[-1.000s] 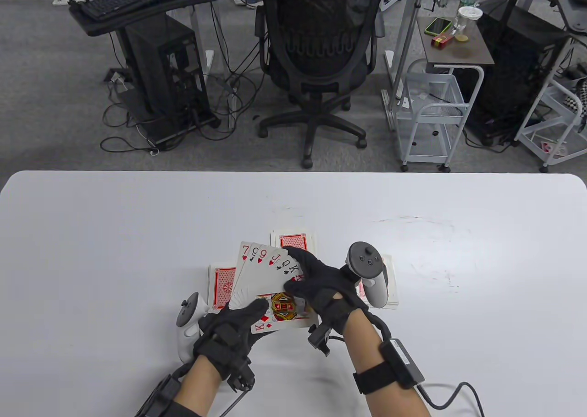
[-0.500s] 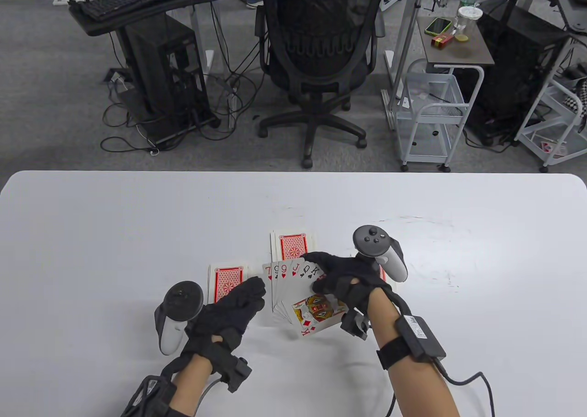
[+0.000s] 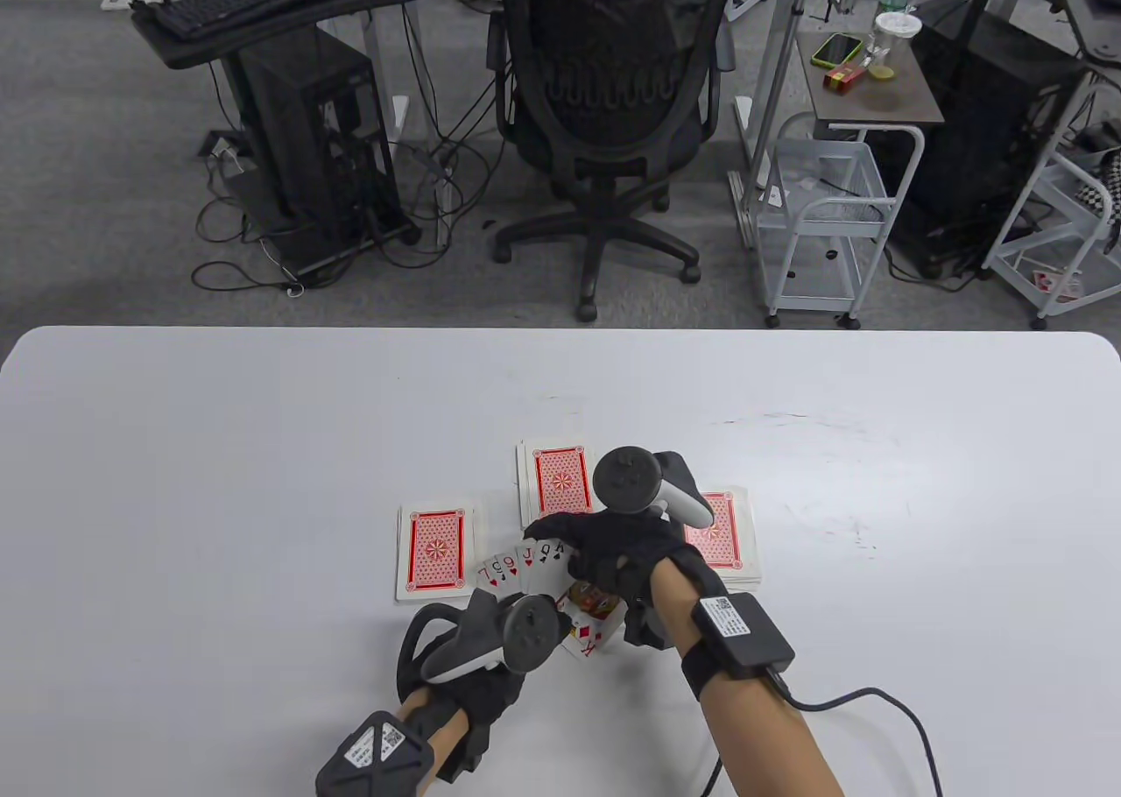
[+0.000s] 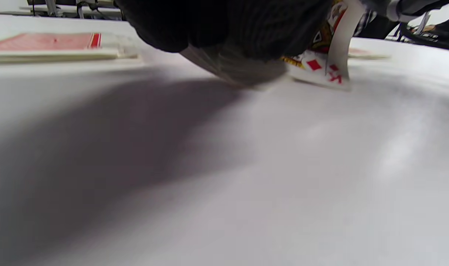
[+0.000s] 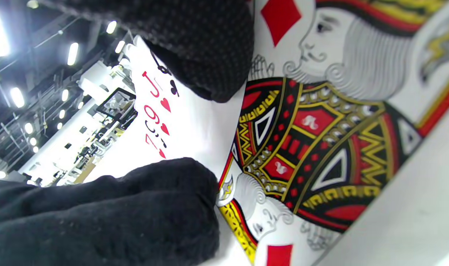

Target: Four-player card dealing with fan arrangement

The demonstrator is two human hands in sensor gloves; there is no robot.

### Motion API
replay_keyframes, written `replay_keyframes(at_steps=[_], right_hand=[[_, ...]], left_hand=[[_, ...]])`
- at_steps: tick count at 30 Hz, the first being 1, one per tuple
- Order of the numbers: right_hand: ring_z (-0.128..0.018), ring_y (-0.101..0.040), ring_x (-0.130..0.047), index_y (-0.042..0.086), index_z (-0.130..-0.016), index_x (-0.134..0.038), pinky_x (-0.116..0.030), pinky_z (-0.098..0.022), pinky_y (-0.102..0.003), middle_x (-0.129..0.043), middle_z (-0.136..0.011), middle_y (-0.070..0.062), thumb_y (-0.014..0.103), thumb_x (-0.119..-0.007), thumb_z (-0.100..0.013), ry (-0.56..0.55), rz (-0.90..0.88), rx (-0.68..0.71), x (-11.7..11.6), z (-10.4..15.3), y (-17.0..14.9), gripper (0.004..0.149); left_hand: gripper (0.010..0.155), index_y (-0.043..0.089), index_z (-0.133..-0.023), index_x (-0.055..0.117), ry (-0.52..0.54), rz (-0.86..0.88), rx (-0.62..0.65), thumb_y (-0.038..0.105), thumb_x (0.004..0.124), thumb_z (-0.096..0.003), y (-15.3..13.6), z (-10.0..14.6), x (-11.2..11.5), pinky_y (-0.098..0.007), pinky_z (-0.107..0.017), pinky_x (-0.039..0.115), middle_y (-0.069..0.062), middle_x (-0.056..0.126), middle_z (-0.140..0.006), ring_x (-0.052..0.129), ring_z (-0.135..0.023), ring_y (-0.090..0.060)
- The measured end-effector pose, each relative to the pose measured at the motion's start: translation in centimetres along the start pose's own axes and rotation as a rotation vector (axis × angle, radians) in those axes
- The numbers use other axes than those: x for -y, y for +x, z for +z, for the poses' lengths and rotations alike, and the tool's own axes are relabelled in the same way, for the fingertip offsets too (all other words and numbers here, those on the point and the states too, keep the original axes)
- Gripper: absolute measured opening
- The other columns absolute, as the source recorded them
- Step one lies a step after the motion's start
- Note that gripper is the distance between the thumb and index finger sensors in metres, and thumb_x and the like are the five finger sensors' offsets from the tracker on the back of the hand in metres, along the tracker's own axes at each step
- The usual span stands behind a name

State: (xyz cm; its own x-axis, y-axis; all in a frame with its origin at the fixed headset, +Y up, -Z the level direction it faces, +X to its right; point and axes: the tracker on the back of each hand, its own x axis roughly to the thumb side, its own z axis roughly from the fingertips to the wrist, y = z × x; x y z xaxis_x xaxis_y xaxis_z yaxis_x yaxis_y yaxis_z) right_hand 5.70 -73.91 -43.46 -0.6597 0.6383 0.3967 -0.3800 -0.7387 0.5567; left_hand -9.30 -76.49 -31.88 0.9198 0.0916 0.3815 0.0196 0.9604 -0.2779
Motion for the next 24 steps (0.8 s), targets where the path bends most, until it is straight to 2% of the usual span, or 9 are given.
replay_keyframes(at_steps=[5, 8, 9, 12, 16, 24], right_hand=[[-0.080, -0.035, -0.091, 0.028, -0.102, -0.063, -0.072, -0.053, -0.057, -0.077, -0.095, -0.006, 0.003, -0.084, -0.046, -0.109, 0.193, 0.027, -1.3, 0.4, 0.7, 0.065], [-0.077, -0.037, -0.077, 0.034, -0.102, -0.063, -0.068, -0.052, -0.054, -0.051, -0.103, -0.012, 0.006, -0.086, -0.046, -0.157, 0.300, -0.007, -1.6, 0.5, 0.9, 0.066], [-0.074, -0.035, -0.076, 0.035, -0.102, -0.062, -0.068, -0.051, -0.053, -0.050, -0.103, -0.011, 0.007, -0.087, -0.046, -0.171, 0.331, -0.012, -1.7, 0.4, 0.9, 0.067], [-0.070, -0.035, -0.078, 0.030, -0.105, -0.057, -0.068, -0.052, -0.054, -0.059, -0.095, -0.007, 0.010, -0.088, -0.045, -0.177, 0.428, -0.051, -2.1, -0.1, 0.7, 0.071], [-0.079, -0.038, -0.078, 0.019, -0.110, -0.044, -0.062, -0.058, -0.063, -0.059, -0.099, -0.009, 0.017, -0.088, -0.045, -0.185, 0.559, -0.138, -2.7, -0.7, 0.8, 0.079], [-0.088, -0.040, -0.082, 0.019, -0.108, -0.055, -0.062, -0.059, -0.066, -0.070, -0.101, -0.009, 0.029, -0.090, -0.044, -0.197, 0.626, -0.236, -2.7, -0.9, 0.4, 0.073]], left_hand=[[0.056, 0.046, -0.102, 0.056, -0.041, -0.050, -0.022, 0.026, 0.077, -0.0538, 0.3, -0.5, 0.7, -0.040, -0.075, 0.066, 0.019, 0.053, -0.111, 0.059, -0.106, -0.017], [0.056, 0.046, -0.102, 0.055, -0.072, -0.007, -0.031, 0.026, 0.076, -0.0541, -0.1, -0.8, 0.5, -0.039, -0.075, 0.065, 0.020, 0.053, -0.111, 0.058, -0.106, -0.016], [0.055, 0.047, -0.101, 0.056, -0.079, 0.000, -0.032, 0.026, 0.076, -0.0542, -0.1, -0.9, 0.5, -0.039, -0.075, 0.065, 0.020, 0.053, -0.110, 0.058, -0.106, -0.015], [0.055, 0.047, -0.101, 0.057, -0.095, 0.021, -0.042, 0.026, 0.076, -0.0542, -0.2, -1.1, 0.3, -0.039, -0.075, 0.064, 0.020, 0.054, -0.110, 0.058, -0.106, -0.015], [0.055, 0.047, -0.101, 0.057, -0.099, 0.035, -0.046, 0.026, 0.076, -0.0542, -0.3, -1.3, 0.3, -0.039, -0.075, 0.064, 0.020, 0.054, -0.110, 0.059, -0.106, -0.014], [0.056, 0.047, -0.102, 0.056, -0.127, 0.044, -0.047, 0.026, 0.077, -0.0541, -0.4, -1.5, 0.1, -0.039, -0.076, 0.062, 0.020, 0.053, -0.110, 0.057, -0.106, -0.014]])
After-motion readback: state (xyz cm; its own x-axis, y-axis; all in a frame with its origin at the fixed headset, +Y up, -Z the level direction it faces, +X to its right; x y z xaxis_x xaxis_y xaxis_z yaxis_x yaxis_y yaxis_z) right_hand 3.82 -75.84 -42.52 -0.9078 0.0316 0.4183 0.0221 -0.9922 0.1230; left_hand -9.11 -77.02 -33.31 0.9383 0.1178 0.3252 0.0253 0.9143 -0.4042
